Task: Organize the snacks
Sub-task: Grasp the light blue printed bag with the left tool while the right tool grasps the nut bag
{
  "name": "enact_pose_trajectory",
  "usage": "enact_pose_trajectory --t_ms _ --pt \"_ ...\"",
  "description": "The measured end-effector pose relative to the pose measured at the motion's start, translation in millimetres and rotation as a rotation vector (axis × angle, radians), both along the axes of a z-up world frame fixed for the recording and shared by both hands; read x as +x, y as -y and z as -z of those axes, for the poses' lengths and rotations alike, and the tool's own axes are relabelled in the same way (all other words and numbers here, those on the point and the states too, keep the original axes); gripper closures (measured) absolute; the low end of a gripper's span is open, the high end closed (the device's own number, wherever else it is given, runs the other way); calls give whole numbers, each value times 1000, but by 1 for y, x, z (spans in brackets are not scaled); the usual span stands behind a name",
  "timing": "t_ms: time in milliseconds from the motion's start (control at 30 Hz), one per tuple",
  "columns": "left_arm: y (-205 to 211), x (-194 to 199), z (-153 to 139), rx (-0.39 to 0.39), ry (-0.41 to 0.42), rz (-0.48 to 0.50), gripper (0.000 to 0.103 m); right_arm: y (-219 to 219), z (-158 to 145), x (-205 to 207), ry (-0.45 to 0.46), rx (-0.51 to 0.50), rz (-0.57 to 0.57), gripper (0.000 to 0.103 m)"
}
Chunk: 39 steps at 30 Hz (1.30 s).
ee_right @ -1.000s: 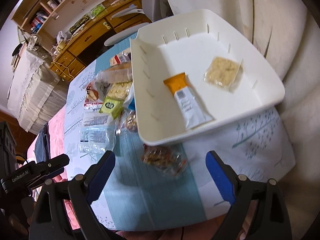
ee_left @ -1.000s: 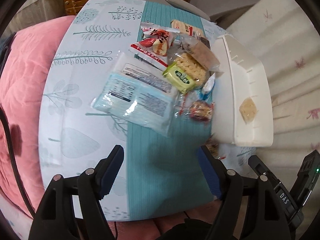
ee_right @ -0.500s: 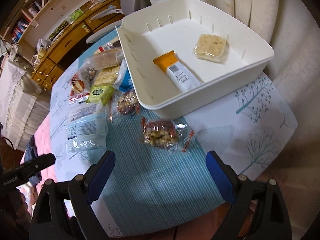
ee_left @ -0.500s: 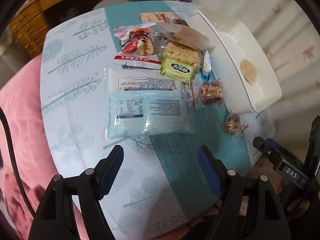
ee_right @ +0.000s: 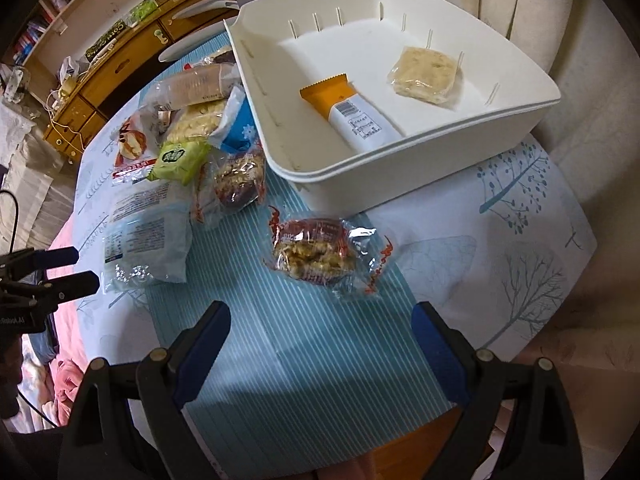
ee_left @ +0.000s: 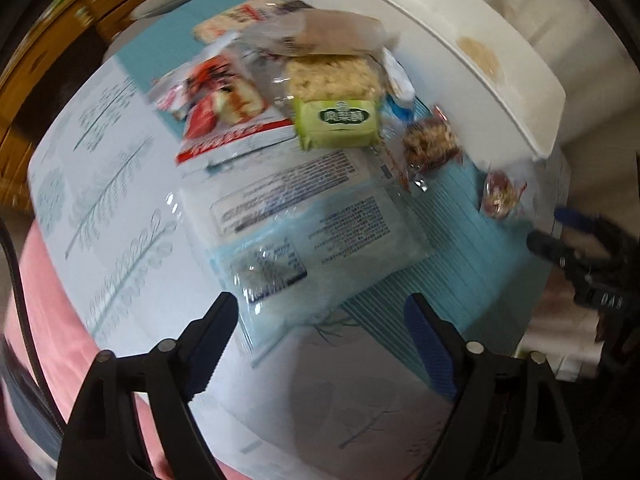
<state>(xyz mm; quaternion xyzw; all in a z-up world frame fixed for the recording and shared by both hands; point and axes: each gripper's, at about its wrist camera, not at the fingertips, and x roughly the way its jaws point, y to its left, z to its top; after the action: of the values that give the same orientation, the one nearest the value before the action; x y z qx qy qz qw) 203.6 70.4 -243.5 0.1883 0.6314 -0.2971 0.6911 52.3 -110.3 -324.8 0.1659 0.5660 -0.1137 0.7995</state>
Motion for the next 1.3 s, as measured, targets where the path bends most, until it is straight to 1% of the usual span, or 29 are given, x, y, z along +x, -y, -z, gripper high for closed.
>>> enact_pose_trajectory --t_ms 67,200,267,333,433,467,567,733,933,1133,1200,1300 --pt "10 5 5 24 7 70 10 1 4 4 -3 -4 -2 10" --pt "28 16 14 64 8 185 10 -1 15 14 -21 -3 -18 10" --pt "36 21 22 86 -1 237 8 -1 20 19 -29 -7 -24 10" --pt "42 26 31 106 -24 264 5 -1 24 25 -33 -14 -30 10" --pt "51 32 45 129 -65 308 4 0 29 32 -35 -18 -32 10" --pt "54 32 49 143 -59 324 1 1 30 34 -38 -19 -34 10" --pt "63 32 53 157 -23 371 1 1 36 38 -56 -16 -38 10" --pt "79 40 63 151 -25 411 0 -1 42 46 -80 -10 -63 10" --pt "82 48 71 105 -49 401 0 2 44 56 -92 -24 -90 10" --pt "100 48 79 76 -32 405 0 2 48 63 -122 -44 -106 11" --pt "101 45 80 71 -21 400 0 6 52 63 -142 -44 -104 11" --pt "90 36 81 51 0 395 0 6 53 62 -137 -48 -102 13"
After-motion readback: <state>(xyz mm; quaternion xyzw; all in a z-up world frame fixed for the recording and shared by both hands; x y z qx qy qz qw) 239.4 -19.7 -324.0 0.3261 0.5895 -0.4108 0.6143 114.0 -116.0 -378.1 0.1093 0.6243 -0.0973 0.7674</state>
